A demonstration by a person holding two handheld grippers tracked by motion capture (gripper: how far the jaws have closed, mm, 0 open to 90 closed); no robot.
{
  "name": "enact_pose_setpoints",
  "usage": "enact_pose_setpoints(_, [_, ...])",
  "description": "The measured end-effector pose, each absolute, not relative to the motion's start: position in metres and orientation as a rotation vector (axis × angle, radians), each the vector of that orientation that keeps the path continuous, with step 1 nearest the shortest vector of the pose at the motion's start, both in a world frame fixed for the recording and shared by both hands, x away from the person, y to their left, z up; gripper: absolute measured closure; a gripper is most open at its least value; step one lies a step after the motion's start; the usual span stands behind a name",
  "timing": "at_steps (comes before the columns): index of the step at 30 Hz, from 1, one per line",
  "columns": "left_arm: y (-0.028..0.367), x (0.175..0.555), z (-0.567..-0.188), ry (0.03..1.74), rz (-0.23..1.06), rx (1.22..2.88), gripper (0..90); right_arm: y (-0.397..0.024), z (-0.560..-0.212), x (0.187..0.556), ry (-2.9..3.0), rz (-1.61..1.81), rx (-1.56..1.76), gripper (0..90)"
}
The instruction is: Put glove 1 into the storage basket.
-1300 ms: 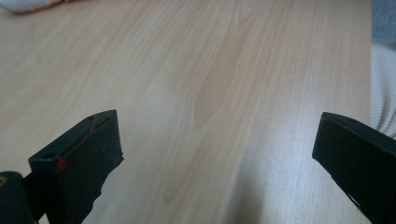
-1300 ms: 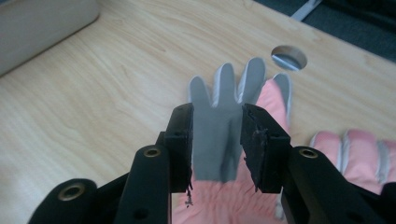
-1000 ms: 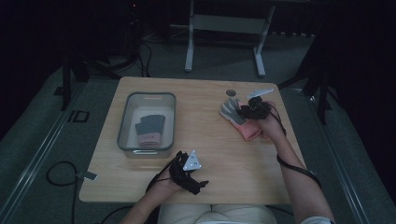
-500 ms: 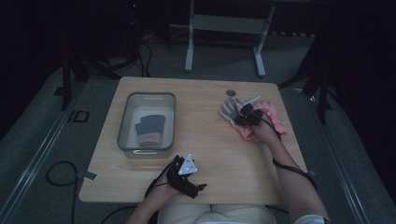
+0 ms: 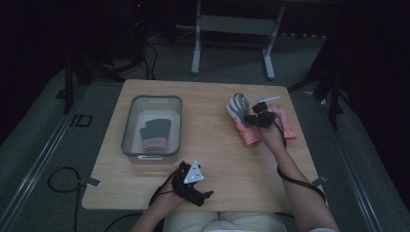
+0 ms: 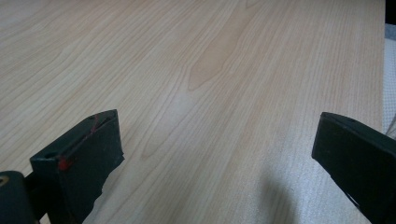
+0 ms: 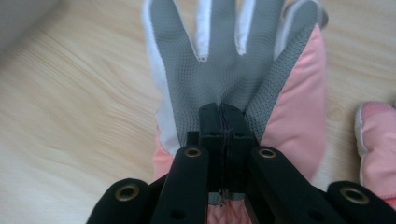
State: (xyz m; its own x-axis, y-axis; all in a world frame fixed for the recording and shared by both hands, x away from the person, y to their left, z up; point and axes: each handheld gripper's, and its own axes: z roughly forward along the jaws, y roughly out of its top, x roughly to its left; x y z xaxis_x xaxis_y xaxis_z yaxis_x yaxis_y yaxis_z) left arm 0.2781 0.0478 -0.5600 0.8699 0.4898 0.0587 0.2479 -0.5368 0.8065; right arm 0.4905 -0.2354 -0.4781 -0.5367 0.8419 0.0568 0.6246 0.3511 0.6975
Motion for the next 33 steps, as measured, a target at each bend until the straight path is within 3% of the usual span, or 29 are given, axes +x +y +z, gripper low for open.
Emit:
enact_pose_setpoints(8, [0.049, 0.278, -0.559, 0.526, 0.365, 2.141, 1.4, -0.223, -0.426, 0.427, 2.060, 1.137, 1.368, 88.8])
enact_pose_setpoints(15, [0.048, 0.277, -0.559, 0.518, 0.381, 2.136, 1.4, -0.216, -0.422, 0.384, 1.967, 1.152, 1.465, 88.8])
enact_pose_setpoints(23, [0.049, 0.274, -0.557, 0.500, 0.415, 2.121, 1.3, -0.207, -0.454, 0.356, 1.915, 1.126, 1.567, 88.8])
enact_pose_setpoints(33, [0.048, 0.273, -0.559, 0.498, 0.399, 2.136, 1.3, -0.191, -0.512, 0.383, 1.969, 1.093, 1.764, 88.6])
